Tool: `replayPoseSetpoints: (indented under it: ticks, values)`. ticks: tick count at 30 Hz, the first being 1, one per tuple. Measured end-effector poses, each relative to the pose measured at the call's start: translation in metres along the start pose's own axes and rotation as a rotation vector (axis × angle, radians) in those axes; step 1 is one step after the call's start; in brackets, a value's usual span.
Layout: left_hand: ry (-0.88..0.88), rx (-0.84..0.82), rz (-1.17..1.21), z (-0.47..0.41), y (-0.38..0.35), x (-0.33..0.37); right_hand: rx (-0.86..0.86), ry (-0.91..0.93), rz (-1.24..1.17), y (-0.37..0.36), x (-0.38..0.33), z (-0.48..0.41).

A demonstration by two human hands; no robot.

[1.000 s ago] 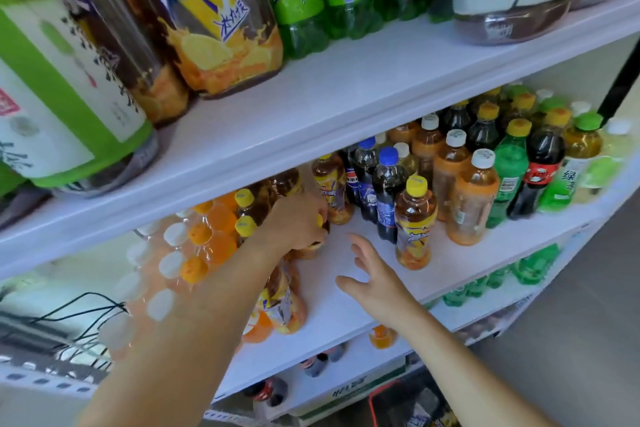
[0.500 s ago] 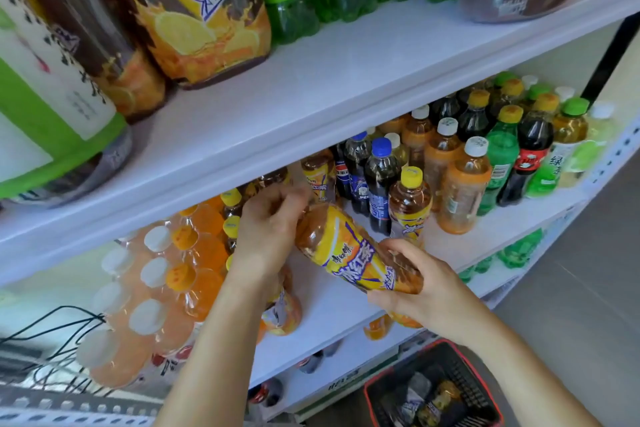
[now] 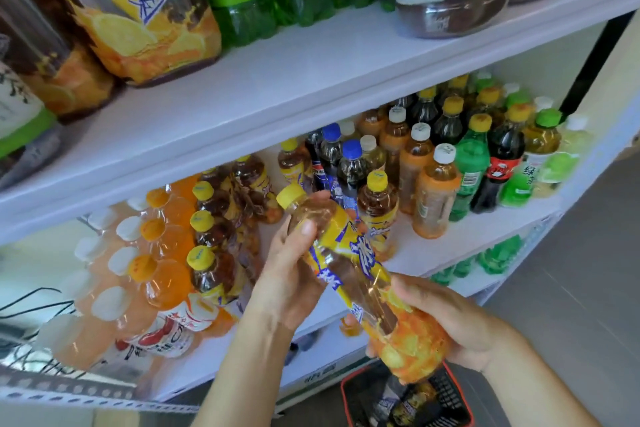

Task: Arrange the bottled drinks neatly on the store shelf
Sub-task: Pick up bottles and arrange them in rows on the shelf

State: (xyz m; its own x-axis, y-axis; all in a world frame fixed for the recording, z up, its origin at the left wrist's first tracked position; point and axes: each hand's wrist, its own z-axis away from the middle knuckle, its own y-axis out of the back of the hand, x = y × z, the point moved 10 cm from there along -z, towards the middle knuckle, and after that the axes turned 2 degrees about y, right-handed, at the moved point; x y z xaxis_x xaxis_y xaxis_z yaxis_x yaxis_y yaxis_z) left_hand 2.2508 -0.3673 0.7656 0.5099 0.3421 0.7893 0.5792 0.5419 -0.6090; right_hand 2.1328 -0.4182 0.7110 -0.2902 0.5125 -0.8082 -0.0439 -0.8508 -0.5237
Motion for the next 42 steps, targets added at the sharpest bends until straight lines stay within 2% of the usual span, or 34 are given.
replayPoseSetpoints:
  ticks: [4, 7, 10, 14, 16, 20, 22, 25, 29, 32, 36, 42]
  values:
    - [-0.092, 0.326, -0.063, 0.01, 0.011, 0.006, -0.03, 0.14, -0.109, 0.016, -0.005, 0.016]
    - [-0.157, 0.422, -0.06, 0.02, 0.01, 0.013, 0.058, 0.242, -0.098, 0.036, -0.013, 0.029]
    - [-0.138, 0.348, -0.041, 0.026, -0.001, 0.008, 0.066, 0.224, -0.126, 0.039, -0.016, 0.035]
    - [-0.151, 0.175, 0.018, 0.027, -0.016, 0.01, -0.008, -0.023, -0.259, 0.028, -0.001, 0.035]
    - [-0.172, 0.139, 0.017, 0.026, -0.019, 0.014, -0.087, -0.08, -0.315, 0.024, 0.003, 0.036]
    - [-0.204, 0.264, -0.049, 0.025, -0.007, 0.013, -0.147, -0.091, -0.31, 0.024, 0.004, 0.033]
    - [-0.222, 0.338, -0.07, 0.025, 0.003, 0.015, -0.047, -0.052, -0.259, 0.035, 0.003, 0.027]
    - [-0.236, 0.461, -0.178, 0.026, 0.016, 0.019, 0.16, 0.128, -0.145, 0.059, -0.012, 0.024]
    - [-0.178, 0.515, -0.29, 0.027, 0.021, 0.021, 0.229, 0.266, 0.074, 0.059, -0.03, 0.035]
    - [-0.073, 0.382, -0.254, 0.023, 0.015, 0.016, 0.234, 0.229, -0.018, 0.054, -0.03, 0.038]
    - [-0.041, 0.278, -0.129, 0.02, 0.002, 0.007, 0.226, 0.045, -0.101, 0.053, -0.009, 0.035]
    - [-0.14, 0.441, -0.139, 0.017, 0.009, 0.007, 0.116, -0.05, -0.104, 0.047, 0.006, 0.033]
